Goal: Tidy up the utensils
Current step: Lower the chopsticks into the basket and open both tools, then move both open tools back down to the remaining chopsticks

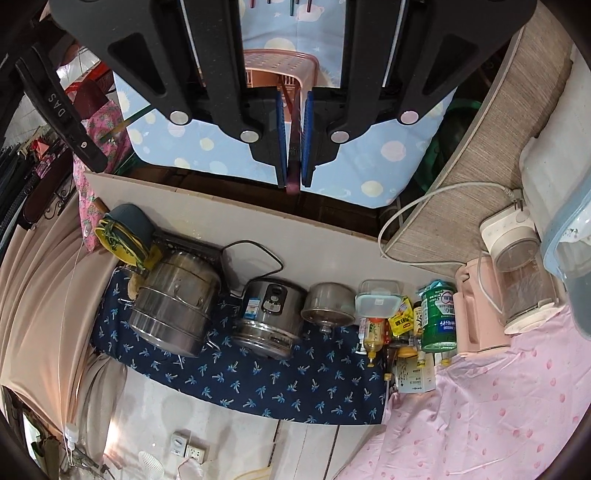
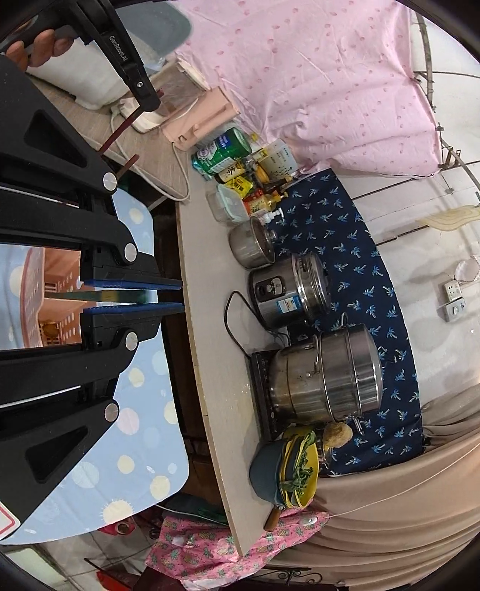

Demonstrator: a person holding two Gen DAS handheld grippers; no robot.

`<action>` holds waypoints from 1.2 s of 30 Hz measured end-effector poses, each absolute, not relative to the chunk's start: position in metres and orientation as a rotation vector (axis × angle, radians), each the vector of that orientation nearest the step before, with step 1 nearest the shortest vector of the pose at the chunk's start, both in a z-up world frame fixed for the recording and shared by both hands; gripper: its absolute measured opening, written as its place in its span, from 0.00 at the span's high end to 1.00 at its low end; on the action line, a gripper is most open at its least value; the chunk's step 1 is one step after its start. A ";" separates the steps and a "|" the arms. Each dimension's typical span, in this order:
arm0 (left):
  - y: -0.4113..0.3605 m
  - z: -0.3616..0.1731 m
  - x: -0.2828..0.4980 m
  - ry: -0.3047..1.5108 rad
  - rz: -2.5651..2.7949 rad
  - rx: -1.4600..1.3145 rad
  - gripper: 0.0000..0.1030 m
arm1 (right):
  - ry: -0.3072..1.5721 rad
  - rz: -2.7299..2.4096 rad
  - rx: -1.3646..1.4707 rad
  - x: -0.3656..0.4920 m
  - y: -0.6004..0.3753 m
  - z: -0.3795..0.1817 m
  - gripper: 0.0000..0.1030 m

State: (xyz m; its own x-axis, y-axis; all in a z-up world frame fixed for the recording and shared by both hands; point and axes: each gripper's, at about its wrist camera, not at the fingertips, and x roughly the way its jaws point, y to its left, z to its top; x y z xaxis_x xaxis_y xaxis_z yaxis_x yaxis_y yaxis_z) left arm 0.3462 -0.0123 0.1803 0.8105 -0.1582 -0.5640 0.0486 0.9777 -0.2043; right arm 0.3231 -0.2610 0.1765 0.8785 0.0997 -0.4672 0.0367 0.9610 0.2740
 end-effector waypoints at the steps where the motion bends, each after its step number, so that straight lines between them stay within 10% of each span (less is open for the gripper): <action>1: -0.011 0.179 0.345 0.614 -0.106 -0.186 0.92 | 0.496 0.030 0.274 0.321 -0.260 0.178 0.90; 8: -0.008 0.180 0.333 0.610 -0.093 -0.175 0.67 | 0.483 0.035 0.264 0.305 -0.259 0.185 0.76; 36: 0.018 0.071 0.190 0.758 -0.038 -0.040 0.66 | 0.663 0.097 0.199 0.134 -0.213 0.085 0.71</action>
State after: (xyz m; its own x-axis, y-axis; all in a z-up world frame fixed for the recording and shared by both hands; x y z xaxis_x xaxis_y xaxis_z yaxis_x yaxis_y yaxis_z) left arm 0.1900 0.0185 0.0708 0.7255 -0.0492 -0.6865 0.0205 0.9985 -0.0499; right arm 0.1337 -0.2129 0.0851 0.7844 0.1524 -0.6013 -0.0256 0.9765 0.2140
